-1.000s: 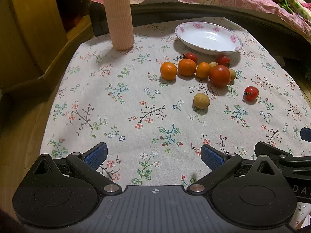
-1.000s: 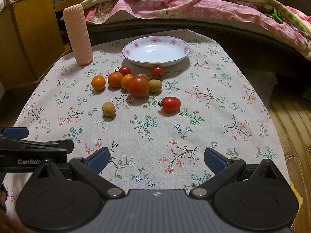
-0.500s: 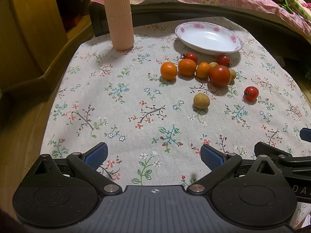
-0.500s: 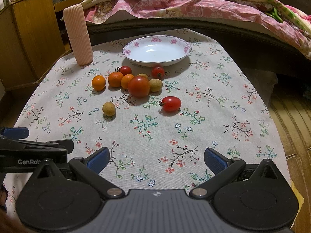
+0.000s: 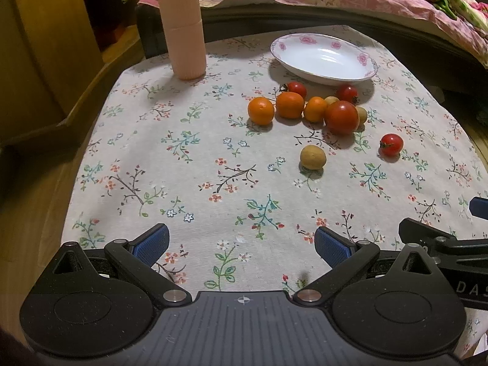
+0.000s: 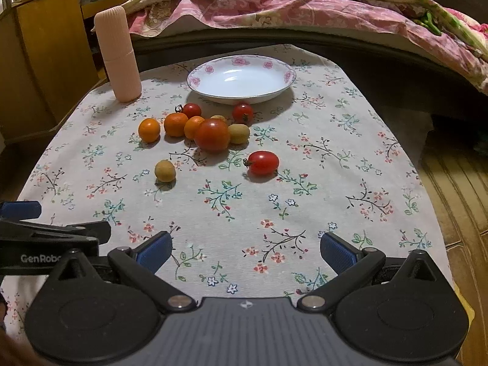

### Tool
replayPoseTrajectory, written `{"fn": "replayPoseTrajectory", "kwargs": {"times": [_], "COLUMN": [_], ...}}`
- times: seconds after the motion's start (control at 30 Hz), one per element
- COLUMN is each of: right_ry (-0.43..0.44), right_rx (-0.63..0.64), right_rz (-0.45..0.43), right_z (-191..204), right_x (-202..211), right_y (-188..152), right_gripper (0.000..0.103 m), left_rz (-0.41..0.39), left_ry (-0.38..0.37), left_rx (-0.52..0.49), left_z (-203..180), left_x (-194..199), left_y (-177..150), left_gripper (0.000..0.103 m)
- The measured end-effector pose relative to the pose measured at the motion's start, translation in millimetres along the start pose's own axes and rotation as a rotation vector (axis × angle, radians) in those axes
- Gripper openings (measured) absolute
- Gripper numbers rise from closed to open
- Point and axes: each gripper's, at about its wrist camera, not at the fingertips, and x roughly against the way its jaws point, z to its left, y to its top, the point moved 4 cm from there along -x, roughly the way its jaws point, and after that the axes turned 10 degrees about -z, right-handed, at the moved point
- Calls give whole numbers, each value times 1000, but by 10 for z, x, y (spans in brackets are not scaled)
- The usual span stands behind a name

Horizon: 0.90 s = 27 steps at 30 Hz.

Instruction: Organize fruits

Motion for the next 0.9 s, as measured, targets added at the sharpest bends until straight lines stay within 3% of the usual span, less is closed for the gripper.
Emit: {"fn": "replayPoseTrajectory", "kwargs": {"times": [0.9], "right_ry": [-6], "right_rx": [4], "right_rz": [3], "right_z": [-18], "right_x": [-29], "right_y": [-23], "right_gripper": [103], "left_rz": [-1], "left_ry": [2], "left_rx": [-6], "left_z": [-1], "left_x": [-4], "left_y": [13], "left_gripper": [102]}}
